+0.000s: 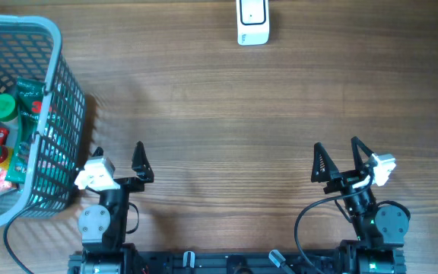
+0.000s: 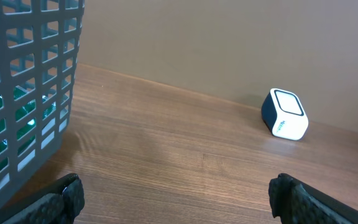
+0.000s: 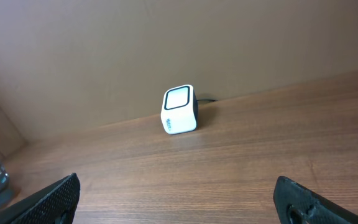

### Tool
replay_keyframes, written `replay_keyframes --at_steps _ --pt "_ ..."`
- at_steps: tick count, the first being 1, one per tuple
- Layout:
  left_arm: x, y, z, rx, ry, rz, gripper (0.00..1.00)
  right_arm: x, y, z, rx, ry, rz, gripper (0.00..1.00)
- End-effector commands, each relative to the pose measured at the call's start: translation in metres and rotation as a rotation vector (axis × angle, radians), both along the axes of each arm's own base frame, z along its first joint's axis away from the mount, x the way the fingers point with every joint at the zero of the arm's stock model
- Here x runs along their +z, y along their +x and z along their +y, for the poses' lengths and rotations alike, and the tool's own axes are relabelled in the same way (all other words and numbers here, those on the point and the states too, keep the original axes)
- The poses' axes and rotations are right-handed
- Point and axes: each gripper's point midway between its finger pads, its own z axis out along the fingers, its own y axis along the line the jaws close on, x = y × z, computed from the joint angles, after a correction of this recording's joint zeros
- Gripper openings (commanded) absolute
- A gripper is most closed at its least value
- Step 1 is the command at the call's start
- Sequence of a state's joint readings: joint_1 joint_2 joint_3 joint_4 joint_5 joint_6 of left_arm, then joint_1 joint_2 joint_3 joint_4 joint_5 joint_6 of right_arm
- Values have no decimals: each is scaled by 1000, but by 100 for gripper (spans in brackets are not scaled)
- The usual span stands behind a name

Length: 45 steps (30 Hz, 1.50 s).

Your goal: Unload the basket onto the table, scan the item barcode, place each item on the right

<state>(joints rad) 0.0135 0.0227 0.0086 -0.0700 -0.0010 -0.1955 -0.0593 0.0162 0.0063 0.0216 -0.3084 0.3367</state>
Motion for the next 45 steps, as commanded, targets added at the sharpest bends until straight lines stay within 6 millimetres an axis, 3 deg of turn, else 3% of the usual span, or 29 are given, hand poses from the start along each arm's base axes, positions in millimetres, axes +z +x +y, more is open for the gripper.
replay_keyframes --at_steps 1,18,22,25,32,38,45 --pt "-4 0 -5 -30 14 14 100 2 0 -2 -12 6 -8 99" --pt "-4 0 -6 -35 2 14 100 2 0 -2 -12 6 -8 100" --pt "6 0 -22 -124 -4 -22 100 2 0 -2 -12 6 -8 100" --pt "29 -4 -34 -193 -25 -71 100 2 0 -2 -12 6 -9 100" --pt "115 -18 -33 -189 -18 -217 100 2 0 -2 -12 6 -8 100" --pt "177 -9 -32 -186 -18 -209 100 2 0 -2 -12 6 -8 100" --pt "253 24 10 59 -43 -50 100 2 0 -2 -12 6 -8 100"
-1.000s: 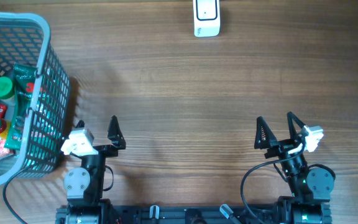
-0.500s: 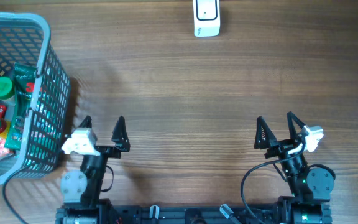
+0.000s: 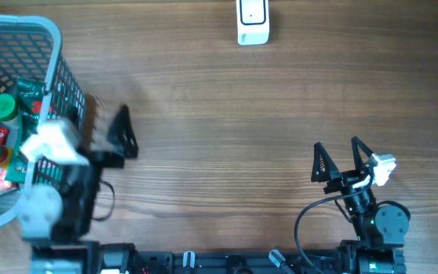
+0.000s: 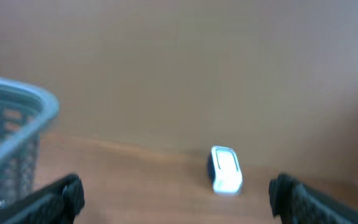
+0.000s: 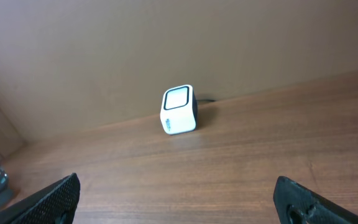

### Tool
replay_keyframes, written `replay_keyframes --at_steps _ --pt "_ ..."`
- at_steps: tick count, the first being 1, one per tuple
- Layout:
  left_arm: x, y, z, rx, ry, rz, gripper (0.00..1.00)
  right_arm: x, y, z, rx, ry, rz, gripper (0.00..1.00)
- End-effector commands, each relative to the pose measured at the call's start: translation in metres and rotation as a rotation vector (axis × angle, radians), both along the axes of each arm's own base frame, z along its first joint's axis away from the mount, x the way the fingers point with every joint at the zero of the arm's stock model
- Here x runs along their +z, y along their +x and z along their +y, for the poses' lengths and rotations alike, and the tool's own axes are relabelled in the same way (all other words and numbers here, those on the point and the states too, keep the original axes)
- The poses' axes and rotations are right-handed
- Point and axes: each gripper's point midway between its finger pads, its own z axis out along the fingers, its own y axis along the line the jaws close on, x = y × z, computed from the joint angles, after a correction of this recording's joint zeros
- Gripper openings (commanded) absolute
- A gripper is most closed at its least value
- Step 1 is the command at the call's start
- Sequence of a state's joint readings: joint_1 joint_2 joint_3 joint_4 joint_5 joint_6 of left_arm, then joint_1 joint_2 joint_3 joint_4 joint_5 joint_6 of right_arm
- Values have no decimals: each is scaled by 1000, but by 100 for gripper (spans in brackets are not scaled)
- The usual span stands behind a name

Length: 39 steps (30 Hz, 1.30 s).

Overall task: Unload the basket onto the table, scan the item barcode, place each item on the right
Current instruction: 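Reach the left gripper into the basket and grasp the sauce bottle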

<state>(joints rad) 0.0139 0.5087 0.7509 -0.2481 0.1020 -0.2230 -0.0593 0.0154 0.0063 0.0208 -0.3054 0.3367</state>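
Note:
The white barcode scanner (image 3: pixel 252 23) stands at the far edge of the table; it also shows in the left wrist view, scanner (image 4: pixel 227 169), and the right wrist view, scanner (image 5: pixel 179 110). The items lie in a grey mesh basket (image 3: pixel 55 46) at the left: a green-capped bottle (image 3: pixel 2 106), a green packet (image 3: pixel 30 97) and red packs. My left gripper (image 3: pixel 105 125) is blurred, raised beside the basket's right wall, open and holding nothing. My right gripper (image 3: pixel 342 161) stands open and empty near the front right.
The basket's rim (image 4: pixel 17 102) sits at the left of the left wrist view. One corner of the basket shows at the left edge of the right wrist view. A brown wall rises behind the scanner.
My left arm has lifted and moved away from the table's front edge, up against the basket's right side, and its camera now looks from higher up. The right arm has not moved.

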Motion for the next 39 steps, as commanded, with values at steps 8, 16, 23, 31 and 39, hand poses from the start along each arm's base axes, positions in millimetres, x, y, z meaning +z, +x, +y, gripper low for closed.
replay_keyframes --at_steps 8,16,23,31,39 --pt "98 48 22 130 -6 237 100 2 0 -1 -9 6 -8 100" --pt "74 71 18 104 -2 325 100 2 0 -1 -9 6 -8 100" --pt "51 56 125 690 -228 356 100 2 0 -1 -9 6 -8 100" --pt "-35 4 238 1099 -669 539 100 2 0 -1 -9 6 -8 100" --pt "-91 -45 285 1330 -784 715 100 2 0 -1 -9 6 -8 100"
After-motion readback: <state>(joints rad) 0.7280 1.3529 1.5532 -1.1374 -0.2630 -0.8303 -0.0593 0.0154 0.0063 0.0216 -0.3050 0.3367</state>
